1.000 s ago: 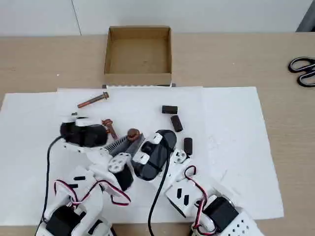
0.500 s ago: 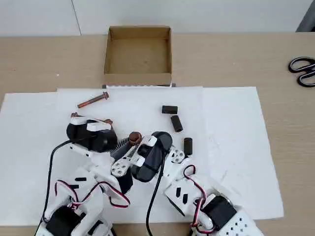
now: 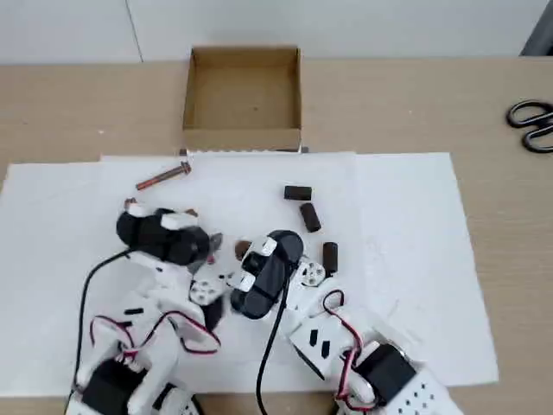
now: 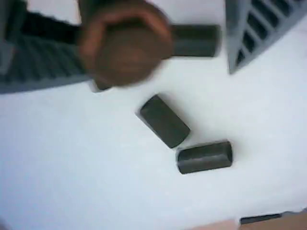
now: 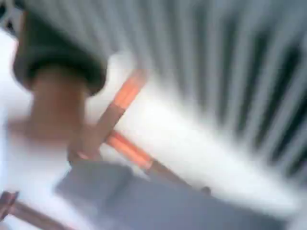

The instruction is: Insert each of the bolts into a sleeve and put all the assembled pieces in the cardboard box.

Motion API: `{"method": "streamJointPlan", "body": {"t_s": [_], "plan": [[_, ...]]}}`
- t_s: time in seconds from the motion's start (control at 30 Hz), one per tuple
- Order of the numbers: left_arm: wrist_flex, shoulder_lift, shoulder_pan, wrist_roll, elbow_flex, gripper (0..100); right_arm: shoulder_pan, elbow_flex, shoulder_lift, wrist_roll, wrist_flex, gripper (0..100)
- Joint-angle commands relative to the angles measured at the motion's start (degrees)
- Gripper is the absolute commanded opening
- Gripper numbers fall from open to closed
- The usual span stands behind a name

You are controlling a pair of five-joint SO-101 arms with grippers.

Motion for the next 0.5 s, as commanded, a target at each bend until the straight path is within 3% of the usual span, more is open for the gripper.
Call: {"method": "streamJointPlan", "body": {"t_s": [0.0, 0.3, 0.47], "plan": [[0.79, 0.09, -4.13, -4.22, -0.92, 27, 0.92, -1.23, -1.01, 0.53, -0.48, 0.2], [0.88, 0.09, -5.36, -3.08, -8.92, 26, 1.19, 2.73, -1.01, 0.53, -1.1, 0.2], [-0.7, 0.0, -8.0, -2.99, -13.76, 7, 6.64, 2.55, -1.01, -3.25, -1.1, 0.2]]}}
